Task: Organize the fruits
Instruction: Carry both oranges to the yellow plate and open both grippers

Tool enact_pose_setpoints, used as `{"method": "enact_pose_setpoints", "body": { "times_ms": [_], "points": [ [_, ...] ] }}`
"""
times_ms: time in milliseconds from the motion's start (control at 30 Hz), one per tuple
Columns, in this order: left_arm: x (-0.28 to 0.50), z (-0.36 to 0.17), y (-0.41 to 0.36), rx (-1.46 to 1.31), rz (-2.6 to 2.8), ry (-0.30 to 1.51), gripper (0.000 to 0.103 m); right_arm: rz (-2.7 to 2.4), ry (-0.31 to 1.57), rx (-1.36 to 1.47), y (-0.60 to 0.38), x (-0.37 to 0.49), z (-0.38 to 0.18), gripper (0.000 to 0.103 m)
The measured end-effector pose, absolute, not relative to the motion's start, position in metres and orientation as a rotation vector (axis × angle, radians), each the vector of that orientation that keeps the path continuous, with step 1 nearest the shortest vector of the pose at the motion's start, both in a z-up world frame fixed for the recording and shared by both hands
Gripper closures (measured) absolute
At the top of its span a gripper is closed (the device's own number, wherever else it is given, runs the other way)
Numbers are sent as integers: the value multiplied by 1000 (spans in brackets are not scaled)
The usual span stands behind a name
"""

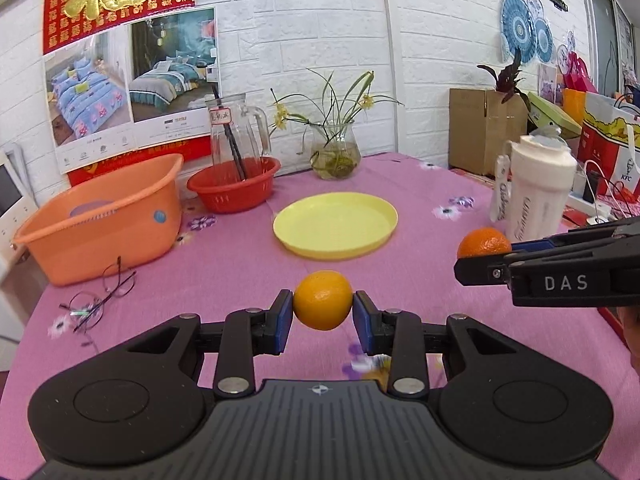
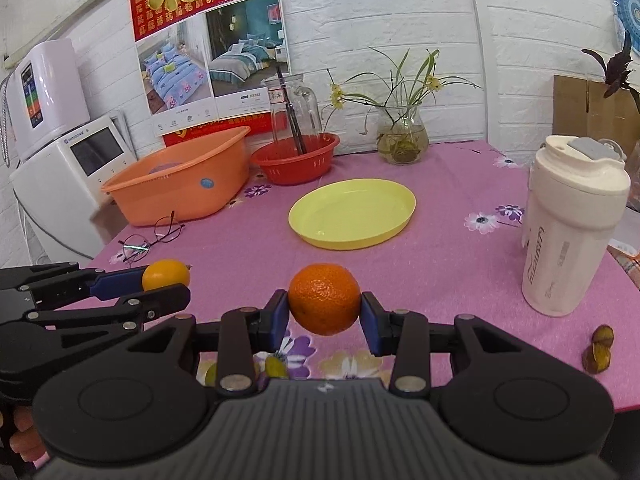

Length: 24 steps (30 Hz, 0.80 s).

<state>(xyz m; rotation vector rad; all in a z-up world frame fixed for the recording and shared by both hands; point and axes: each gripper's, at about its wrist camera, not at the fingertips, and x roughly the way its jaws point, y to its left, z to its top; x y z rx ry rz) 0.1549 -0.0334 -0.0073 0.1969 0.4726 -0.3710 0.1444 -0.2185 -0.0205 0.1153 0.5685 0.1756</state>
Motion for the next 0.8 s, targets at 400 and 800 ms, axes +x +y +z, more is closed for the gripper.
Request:
{"method": "enact_pose_setpoints", "body": {
  "times_ms": [400,800],
  "points": [
    [274,-17,-60,110,-397,565,72,102,597,173,-238,250,-25,33],
    [345,-52,-84,130,-369,640,72,62,679,276,-242,309,-51,33]
  ]
}}
